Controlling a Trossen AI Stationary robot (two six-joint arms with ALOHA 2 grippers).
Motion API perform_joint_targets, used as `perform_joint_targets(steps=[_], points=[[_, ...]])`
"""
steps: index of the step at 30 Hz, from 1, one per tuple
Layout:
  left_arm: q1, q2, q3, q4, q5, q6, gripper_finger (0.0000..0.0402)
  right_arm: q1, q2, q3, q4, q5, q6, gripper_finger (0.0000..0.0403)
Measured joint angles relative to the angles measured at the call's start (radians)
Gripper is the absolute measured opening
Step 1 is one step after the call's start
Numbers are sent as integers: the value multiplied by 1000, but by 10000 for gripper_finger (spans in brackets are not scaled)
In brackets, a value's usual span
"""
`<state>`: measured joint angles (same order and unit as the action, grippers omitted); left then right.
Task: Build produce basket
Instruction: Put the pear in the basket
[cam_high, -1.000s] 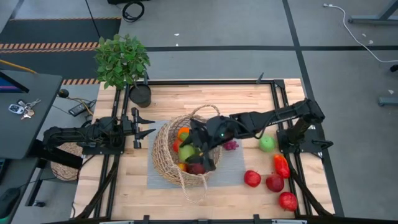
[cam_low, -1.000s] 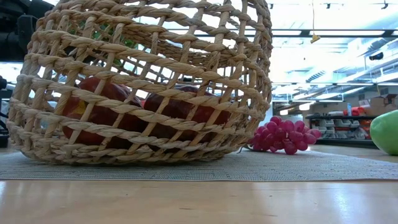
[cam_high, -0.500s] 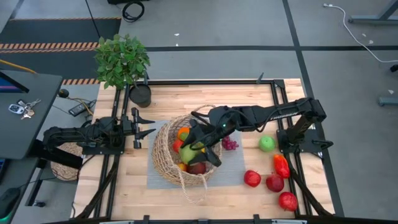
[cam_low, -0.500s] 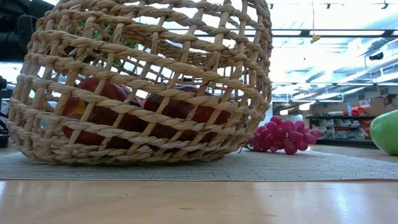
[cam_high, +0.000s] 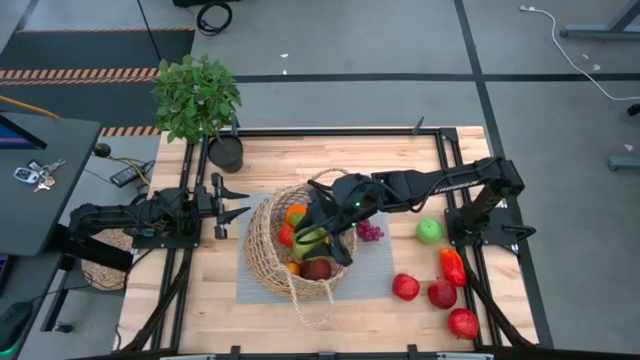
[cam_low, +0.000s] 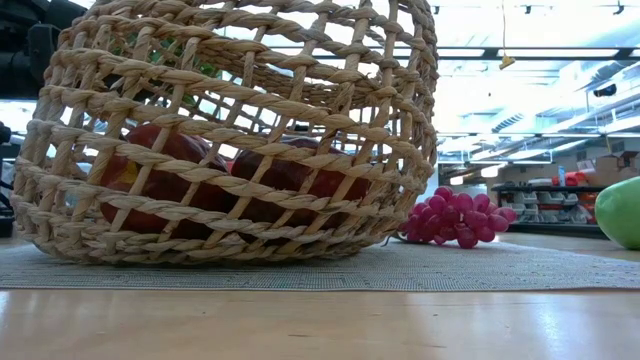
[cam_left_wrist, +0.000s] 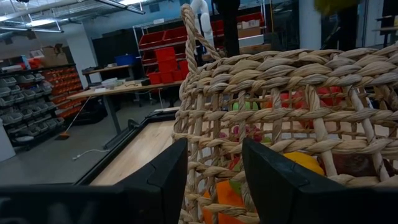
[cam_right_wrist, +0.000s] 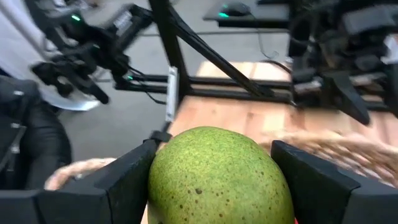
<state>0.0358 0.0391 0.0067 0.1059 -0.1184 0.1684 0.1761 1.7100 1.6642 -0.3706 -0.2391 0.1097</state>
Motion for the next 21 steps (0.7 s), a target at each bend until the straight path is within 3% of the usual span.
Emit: perform_joint_targets(steps=[6,21], points=[[0,0,0,0,0,0,160,0,7,-15,-57,83,-24,316],[0,0,0,0,0,0,160,-39,8,-353,185,243,-41,316]])
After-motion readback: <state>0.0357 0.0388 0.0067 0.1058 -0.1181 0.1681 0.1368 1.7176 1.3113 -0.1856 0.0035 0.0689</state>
